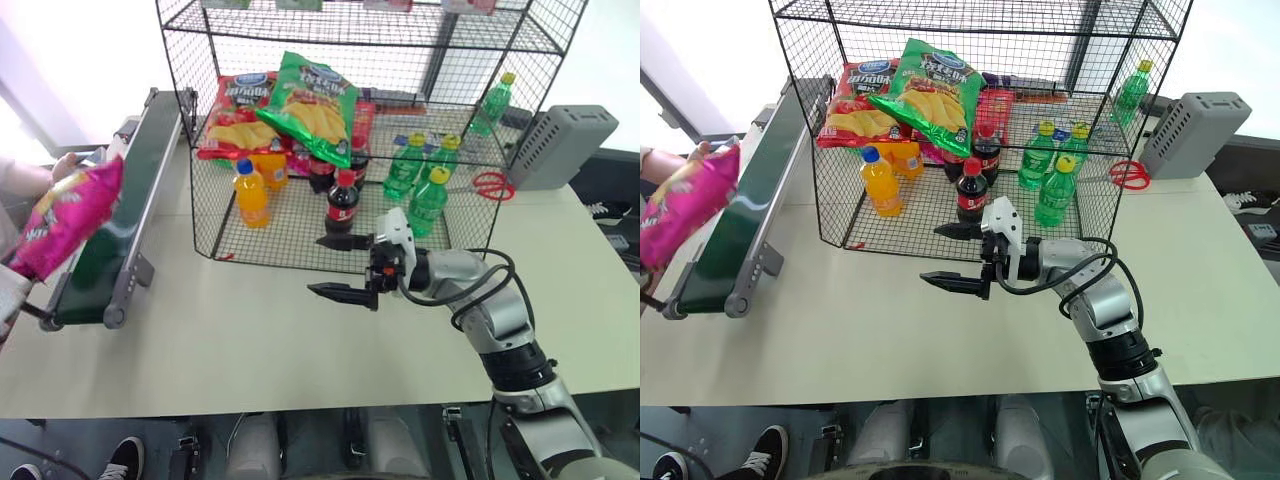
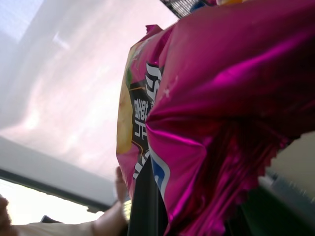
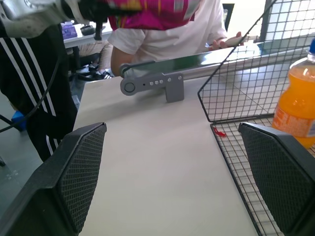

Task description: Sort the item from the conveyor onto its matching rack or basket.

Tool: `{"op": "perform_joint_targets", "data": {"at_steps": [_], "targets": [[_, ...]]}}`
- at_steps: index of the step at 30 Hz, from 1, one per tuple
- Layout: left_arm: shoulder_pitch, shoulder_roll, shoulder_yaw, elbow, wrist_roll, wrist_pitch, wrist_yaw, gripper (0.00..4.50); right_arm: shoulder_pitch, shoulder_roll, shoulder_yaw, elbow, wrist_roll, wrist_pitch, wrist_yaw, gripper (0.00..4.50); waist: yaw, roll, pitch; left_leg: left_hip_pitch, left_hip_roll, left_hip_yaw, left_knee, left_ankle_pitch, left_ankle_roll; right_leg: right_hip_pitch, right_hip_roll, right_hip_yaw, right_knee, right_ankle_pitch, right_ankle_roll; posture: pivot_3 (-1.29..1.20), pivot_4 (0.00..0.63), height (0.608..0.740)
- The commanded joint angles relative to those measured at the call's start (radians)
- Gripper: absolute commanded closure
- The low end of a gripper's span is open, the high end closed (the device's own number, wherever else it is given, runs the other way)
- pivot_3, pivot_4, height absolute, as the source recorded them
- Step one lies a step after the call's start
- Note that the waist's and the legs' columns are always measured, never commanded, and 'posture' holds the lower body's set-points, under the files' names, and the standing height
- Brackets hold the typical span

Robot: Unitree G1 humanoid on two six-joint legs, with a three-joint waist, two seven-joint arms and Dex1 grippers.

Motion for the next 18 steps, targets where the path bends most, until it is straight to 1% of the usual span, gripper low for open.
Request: {"op": "perform_joint_targets", "data": {"at_steps": [1, 2, 3, 4, 5, 8, 10, 12, 14, 15, 16, 18], "targets": [[0.050, -0.019, 0.077, -0.202, -0.358, 0.298, -0.122, 4.44, -0.028, -0.020, -0.051, -0.004, 0.030, -0.008, 0.024, 0.00, 0.001, 0.000, 0.000, 0.000, 0.000, 0.000, 0.000, 0.000, 0.000, 0.000, 0.000, 0.000, 0.000, 0.000, 0.000, 0.00, 0.150, 0.740], [0.092, -0.016, 0.087, -0.261, -0.480, 0.418, -0.145, 4.44, -0.032, -0.026, -0.066, -0.006, 0.057, 0.022, 0.030, 0.00, 0.000, 0.000, 0.000, 0.000, 0.000, -0.001, 0.000, 0.000, 0.000, 0.000, 0.000, 0.000, 0.000, 0.000, 0.000, 0.00, 0.150, 0.740], [0.120, -0.020, 0.092, -0.307, -0.569, 0.503, -0.170, 4.44, -0.033, -0.034, -0.078, -0.013, 0.084, 0.054, 0.039, 0.00, -0.001, 0.000, 0.000, 0.000, 0.000, -0.001, 0.000, 0.000, 0.000, 0.000, 0.001, 0.000, 0.000, 0.000, 0.000, 0.00, 0.150, 0.740], [0.134, -0.023, 0.096, -0.341, -0.640, 0.573, -0.188, 4.44, -0.031, -0.045, -0.086, -0.022, 0.109, 0.085, 0.050, 0.00, 0.001, 0.001, 0.001, 0.001, 0.000, -0.001, 0.000, 0.000, 0.000, 0.000, 0.001, 0.000, 0.000, 0.000, 0.000, 0.00, 0.150, 0.740], [0.147, -0.011, 0.094, -0.377, -0.731, 0.662, -0.191, 4.44, -0.025, -0.065, -0.092, -0.044, 0.159, 0.155, 0.066, 0.00, 0.003, 0.001, 0.001, 0.001, 0.000, -0.001, 0.000, 0.000, 0.000, 0.001, 0.001, 0.000, 0.000, 0.000, 0.000, 0.00, 0.150, 0.740], [0.135, 0.009, 0.068, -0.446, -0.931, 0.838, -0.190, 4.44, -0.006, -0.114, -0.095, -0.099, 0.260, 0.293, 0.107, 0.00, 0.010, 0.001, 0.001, 0.001, -0.001, -0.002, 0.000, 0.000, 0.000, 0.002, 0.002, 0.000, 0.000, 0.000, 0.000, 0.00, 0.150, 0.740], [0.085, 0.016, -0.009, -0.464, -1.003, 0.939, -0.222, 4.44, -0.002, -0.158, -0.090, -0.117, 0.319, 0.387, 0.141, 0.00, 0.010, 0.001, 0.001, 0.002, -0.001, -0.003, 0.001, 0.000, 0.000, 0.002, 0.002, 0.000, 0.000, 0.000, -0.001, 0.00, 0.150, 0.740], [0.038, 0.014, -0.056, -0.457, -1.019, 1.006, -0.242, 4.44, -0.001, -0.186, -0.088, -0.123, 0.358, 0.451, 0.160, 0.00, 0.010, 0.001, 0.001, 0.002, -0.002, -0.003, 0.001, 0.000, 0.000, 0.003, 0.002, 0.000, 0.000, -0.001, -0.001, 0.00, 0.150, 0.740], [-0.033, 0.002, -0.099, -0.431, -1.125, 1.067, -0.210, 4.44, -0.014, -0.174, -0.093, -0.102, 0.344, 0.439, 0.140, 0.00, 0.006, 0.001, 0.001, 0.003, -0.002, -0.003, 0.001, 0.000, 0.000, 0.003, 0.002, 0.001, 0.000, -0.001, -0.001, 0.00, 0.150, 0.740], [-0.071, -0.010, -0.125, -0.425, -1.152, 1.087, -0.202, 4.44, -0.021, -0.173, -0.091, -0.094, 0.338, 0.436, 0.142, 0.00, 0.006, 0.001, 0.001, 0.003, -0.002, -0.003, 0.001, 0.000, 0.000, 0.003, 0.003, 0.001, 0.000, -0.001, -0.001, 0.00, 0.150, 0.740], [-0.098, -0.020, -0.141, -0.421, -1.167, 1.103, -0.195, 4.44, -0.026, -0.173, -0.090, -0.090, 0.336, 0.436, 0.144, 0.00, 0.007, 0.002, 0.001, 0.003, -0.001, -0.003, 0.001, 0.000, 0.000, 0.003, 0.004, 0.001, 0.000, -0.001, -0.001, 0.00, 0.150, 0.740], [-0.162, -0.043, -0.196, -0.404, -1.144, 1.141, -0.200, 4.44, -0.039, -0.177, -0.113, -0.086, 0.402, 0.508, 0.152, 0.00, 0.008, 0.001, 0.001, 0.003, -0.002, -0.003, 0.000, 0.000, 0.000, 0.003, 0.004, 0.001, 0.001, -0.001, -0.001, 0.00, 0.150, 0.740]]}}
